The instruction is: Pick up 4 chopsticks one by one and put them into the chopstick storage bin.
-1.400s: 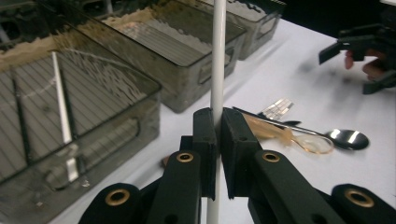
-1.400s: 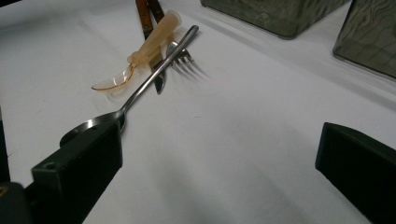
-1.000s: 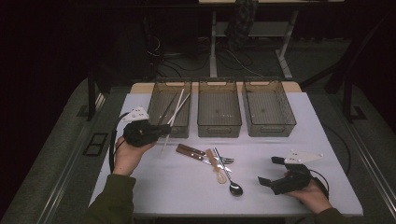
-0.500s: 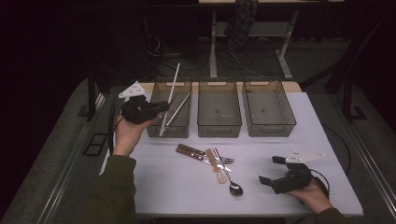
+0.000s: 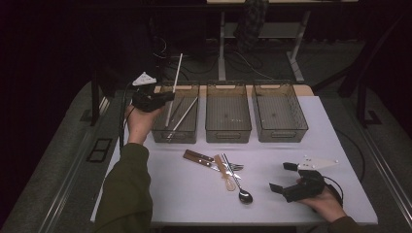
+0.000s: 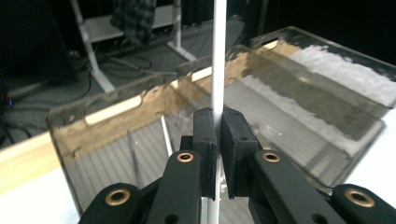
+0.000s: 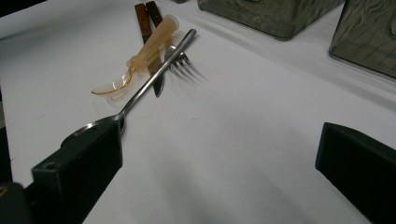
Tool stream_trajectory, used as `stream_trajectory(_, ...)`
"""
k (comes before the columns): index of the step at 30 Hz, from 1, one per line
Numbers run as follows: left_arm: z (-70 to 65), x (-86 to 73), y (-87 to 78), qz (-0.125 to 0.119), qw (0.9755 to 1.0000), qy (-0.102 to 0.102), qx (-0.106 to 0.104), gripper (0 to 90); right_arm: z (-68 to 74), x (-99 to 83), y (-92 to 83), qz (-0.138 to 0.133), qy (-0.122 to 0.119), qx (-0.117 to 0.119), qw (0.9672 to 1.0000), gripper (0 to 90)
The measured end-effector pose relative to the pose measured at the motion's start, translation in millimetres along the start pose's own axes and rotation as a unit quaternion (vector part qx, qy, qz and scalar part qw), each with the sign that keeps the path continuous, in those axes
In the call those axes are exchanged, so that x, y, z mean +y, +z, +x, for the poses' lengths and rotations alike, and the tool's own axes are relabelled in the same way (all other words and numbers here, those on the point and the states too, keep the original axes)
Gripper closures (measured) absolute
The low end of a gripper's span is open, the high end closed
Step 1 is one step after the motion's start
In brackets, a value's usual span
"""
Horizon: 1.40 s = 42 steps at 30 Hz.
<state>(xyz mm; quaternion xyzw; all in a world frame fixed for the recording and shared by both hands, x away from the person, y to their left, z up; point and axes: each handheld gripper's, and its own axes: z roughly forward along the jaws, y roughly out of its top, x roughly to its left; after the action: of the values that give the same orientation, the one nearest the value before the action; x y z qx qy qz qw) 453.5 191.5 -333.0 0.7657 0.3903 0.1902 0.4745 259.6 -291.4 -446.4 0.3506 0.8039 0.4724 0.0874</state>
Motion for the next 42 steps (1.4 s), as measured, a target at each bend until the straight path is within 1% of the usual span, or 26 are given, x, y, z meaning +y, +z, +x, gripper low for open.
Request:
stream_trajectory(4, 5.9, -9.7, 9.4, 0.021, 0.9996, -0.02, 0.004, 84.1, 0.6, 0.1, -0.1, -0.001, -0.002, 0.002, 1.0, 0.5)
stream_trajectory(5, 6.6, -13.0, 12.7, 0.032, 0.9992, -0.022, 0.008, 84.1, 0.6, 0.1, -0.1, -0.001, -0.002, 0.002, 1.0, 0.5)
stream_trajectory(7, 6.8, -17.9, 17.2, 0.053, 0.9983, -0.016, 0.017, 84.1, 0.6, 0.2, -0.2, -0.001, -0.002, 0.002, 1.0, 0.5)
stream_trajectory(9, 6.8, -22.2, 19.9, 0.06, 0.9978, -0.019, 0.02, 84.1, 1.0, 0.2, -0.3, -0.002, -0.002, 0.003, 1.0, 0.5)
stream_trajectory(11, 7.9, -26.9, 21.7, 0.067, 0.9973, -0.023, 0.019, 84.1, 1.1, 0.2, -0.5, -0.002, -0.003, 0.003, 1.0, 0.5)
stream_trajectory(13, 8.8, -31.8, 23.7, 0.085, 0.9958, -0.018, 0.029, 84.1, 1.2, 0.2, -0.4, -0.001, -0.002, 0.003, 1.0, 0.5)
stream_trajectory(14, 9.4, -33.3, 24.3, 0.089, 0.9954, -0.017, 0.029, 84.1, 1.2, 0.2, -0.4, -0.001, -0.003, 0.003, 1.0, 0.5)
stream_trajectory(17, 11.5, -38.5, 25.5, 0.097, 0.9945, -0.026, 0.028, 84.0, 1.3, 0.2, -0.1, -0.001, -0.003, 0.002, 1.0, 0.5)
stream_trajectory(19, 11.8, -40.5, 26.8, 0.102, 0.994, -0.027, 0.028, 84.0, 1.2, 0.2, 0.0, -0.001, -0.002, 0.002, 1.0, 0.5)
stream_trajectory(21, 11.9, -41.6, 27.8, 0.101, 0.9941, -0.029, 0.029, 83.9, 1.3, 0.2, 0.0, 0.0, -0.002, 0.002, 1.0, 0.5)
stream_trajectory(25, 11.5, -41.8, 30.7, 0.105, 0.9934, -0.03, 0.034, 83.6, 1.2, 0.1, 0.0, 0.0, -0.002, 0.002, 1.0, 0.5)
stream_trajectory(27, 11.4, -42.7, 32.6, 0.103, 0.9934, -0.037, 0.035, 82.8, 1.2, 0.1, 0.0, 0.0, -0.002, 0.002, 1.0, 0.5)
stream_trajectory(28, 10.9, -43.1, 33.7, 0.105, 0.9932, -0.034, 0.04, 82.1, 1.3, 0.1, -0.1, 0.0, -0.002, 0.002, 1.0, 0.5)
stream_trajectory(30, 10.0, -43.3, 34.9, 0.102, 0.993, -0.032, 0.049, 73.1, 1.2, 0.1, -0.4, -0.001, -0.002, 0.003, 1.0, 0.5)
stream_trajectory(36, 8.8, -41.8, 33.1, 0.089, 0.994, -0.035, 0.052, 64.4, 1.3, 0.0, -0.5, -0.001, -0.002, 0.003, 1.0, 0.5)
stream_trajectory(42, 3.6, -40.7, 30.0, 0.081, 0.996, -0.028, 0.026, 54.3, 1.3, 0.0, 0.0, 0.001, -0.003, 0.002, 1.0, 0.5)
